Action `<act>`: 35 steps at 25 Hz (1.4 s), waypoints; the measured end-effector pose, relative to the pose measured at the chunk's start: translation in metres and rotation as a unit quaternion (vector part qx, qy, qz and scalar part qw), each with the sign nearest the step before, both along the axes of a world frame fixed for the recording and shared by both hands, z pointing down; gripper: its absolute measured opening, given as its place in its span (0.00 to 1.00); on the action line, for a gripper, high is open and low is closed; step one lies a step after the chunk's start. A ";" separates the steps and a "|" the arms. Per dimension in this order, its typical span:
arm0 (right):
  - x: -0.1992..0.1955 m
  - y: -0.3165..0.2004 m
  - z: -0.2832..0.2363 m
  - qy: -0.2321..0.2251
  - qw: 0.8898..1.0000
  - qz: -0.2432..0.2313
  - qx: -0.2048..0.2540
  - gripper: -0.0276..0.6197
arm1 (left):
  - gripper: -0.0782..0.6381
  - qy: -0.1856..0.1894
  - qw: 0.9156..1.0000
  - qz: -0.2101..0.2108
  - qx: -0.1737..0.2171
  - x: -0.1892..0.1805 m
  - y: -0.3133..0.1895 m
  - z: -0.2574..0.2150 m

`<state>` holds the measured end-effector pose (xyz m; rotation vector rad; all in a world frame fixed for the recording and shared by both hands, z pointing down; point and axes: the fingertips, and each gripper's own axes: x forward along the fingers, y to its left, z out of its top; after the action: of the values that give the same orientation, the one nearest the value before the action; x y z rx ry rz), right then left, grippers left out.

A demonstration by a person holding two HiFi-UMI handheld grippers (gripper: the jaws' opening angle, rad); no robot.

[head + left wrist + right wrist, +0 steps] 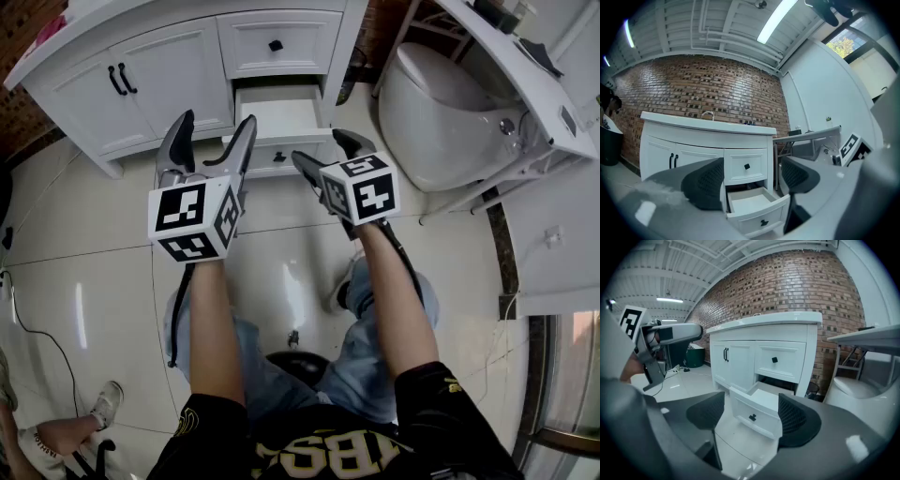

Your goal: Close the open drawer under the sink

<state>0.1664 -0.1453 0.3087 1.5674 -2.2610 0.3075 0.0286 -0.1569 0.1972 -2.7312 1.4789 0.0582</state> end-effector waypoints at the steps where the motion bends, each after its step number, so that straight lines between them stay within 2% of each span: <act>1: -0.002 -0.004 0.007 -0.007 1.000 -0.002 -0.008 0.60 | 0.65 -0.004 1.000 0.005 0.003 0.004 -0.003 0.000; 5: -0.011 -0.020 0.046 -0.044 0.997 -0.006 -0.056 0.56 | 0.65 -0.024 0.999 0.024 0.003 0.015 -0.013 0.013; 9: -0.021 -0.041 0.086 -0.079 0.990 -0.012 -0.116 0.50 | 0.65 -0.052 0.998 0.036 -0.012 0.017 -0.025 0.033; 13: -0.016 -0.065 0.125 -0.046 0.987 -0.011 -0.150 0.47 | 0.64 -0.058 0.997 0.043 -0.007 0.006 -0.045 0.032; 18: -0.014 -0.086 0.176 -0.011 0.981 -0.018 -0.193 0.41 | 0.62 -0.047 0.998 0.040 -0.008 -0.005 -0.078 0.030; 24: -0.020 -0.112 0.211 -0.023 0.971 -0.033 -0.236 0.27 | 0.62 -0.047 0.997 0.061 -0.018 0.014 -0.120 0.041; 26: -0.026 -0.117 0.218 -0.027 0.967 -0.042 -0.251 0.26 | 0.62 -0.044 0.997 0.061 -0.026 0.015 -0.133 0.047; 29: -0.025 -0.132 0.220 0.004 0.969 -0.025 -0.245 0.26 | 0.62 -0.018 0.997 0.051 -0.046 0.009 -0.148 0.050; 33: -0.019 -0.185 0.215 0.055 0.985 0.004 -0.163 0.23 | 0.62 0.010 0.998 0.042 -0.051 0.007 -0.167 0.049; 35: -0.012 -0.205 0.215 0.073 0.987 0.010 -0.143 0.23 | 0.62 0.009 0.998 0.038 -0.054 0.006 -0.176 0.055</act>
<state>0.1540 -0.3501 0.5235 1.4158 -1.9889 0.4828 0.0347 -0.3332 0.2523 -2.8800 1.4214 0.0042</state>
